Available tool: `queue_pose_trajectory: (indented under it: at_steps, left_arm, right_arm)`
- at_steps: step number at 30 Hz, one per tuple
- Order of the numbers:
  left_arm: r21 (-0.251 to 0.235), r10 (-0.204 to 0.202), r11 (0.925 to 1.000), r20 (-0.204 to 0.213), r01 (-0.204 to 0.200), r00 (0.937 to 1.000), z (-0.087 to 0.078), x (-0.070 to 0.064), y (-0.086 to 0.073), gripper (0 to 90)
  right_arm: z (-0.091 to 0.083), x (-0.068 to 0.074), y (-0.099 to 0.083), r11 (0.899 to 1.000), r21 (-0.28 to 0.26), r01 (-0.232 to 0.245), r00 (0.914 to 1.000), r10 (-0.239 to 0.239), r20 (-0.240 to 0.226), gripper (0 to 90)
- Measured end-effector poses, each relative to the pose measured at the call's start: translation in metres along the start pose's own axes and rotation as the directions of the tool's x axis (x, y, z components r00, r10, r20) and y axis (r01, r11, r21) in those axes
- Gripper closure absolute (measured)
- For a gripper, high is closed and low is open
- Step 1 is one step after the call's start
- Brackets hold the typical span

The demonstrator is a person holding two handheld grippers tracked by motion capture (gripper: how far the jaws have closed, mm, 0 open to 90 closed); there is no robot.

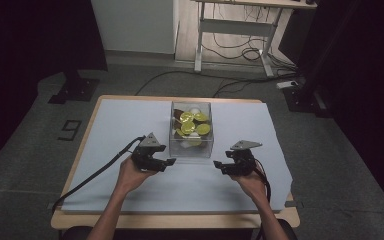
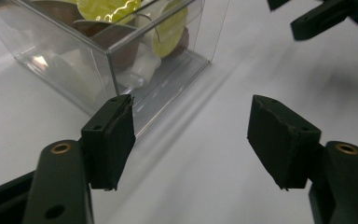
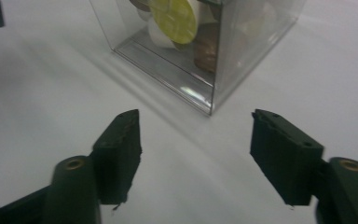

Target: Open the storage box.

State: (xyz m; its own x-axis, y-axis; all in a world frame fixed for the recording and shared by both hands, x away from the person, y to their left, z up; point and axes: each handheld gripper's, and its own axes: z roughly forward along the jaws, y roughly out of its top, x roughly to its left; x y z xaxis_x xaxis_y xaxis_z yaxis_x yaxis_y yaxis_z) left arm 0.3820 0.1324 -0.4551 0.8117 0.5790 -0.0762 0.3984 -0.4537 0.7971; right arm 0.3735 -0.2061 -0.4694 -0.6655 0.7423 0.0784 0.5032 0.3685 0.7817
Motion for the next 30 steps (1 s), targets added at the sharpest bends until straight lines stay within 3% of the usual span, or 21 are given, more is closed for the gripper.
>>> queue_pose_trajectory:
  at_steps: [10, 14, 18, 30]
  left_arm:
    - [-0.024, -0.003, 0.9997, -0.029, 0.002, 0.9996, 0.007, 0.002, 0.0, 42.1]
    - [0.013, 0.044, 0.999, -0.045, -0.044, 0.998, 0.011, -0.004, 0.007, 44.1]
    - [0.02, 0.048, 0.9987, -0.045, -0.047, 0.9978, 0.017, -0.006, 0.015, 45.5]
    - [-0.019, -0.015, 0.9997, -0.05, 0.014, 0.9987, 0.036, 0.0, 0.013, 56.9]
  right_arm:
    - [0.013, 0.007, 0.012, 0.999, -0.007, 0.032, 0.9993, -0.032, -0.018, 45.5]
    - [0.017, 0.008, 0.016, 0.999, -0.015, 0.037, 0.999, -0.037, -0.024, 50.0]
    - [0.021, 0.01, 0.019, 0.999, -0.015, 0.034, 0.9991, -0.034, -0.025, 52.6]
    - [0.032, 0.017, 0.033, 0.998, -0.026, 0.054, 0.9975, -0.055, -0.045, 64.7]
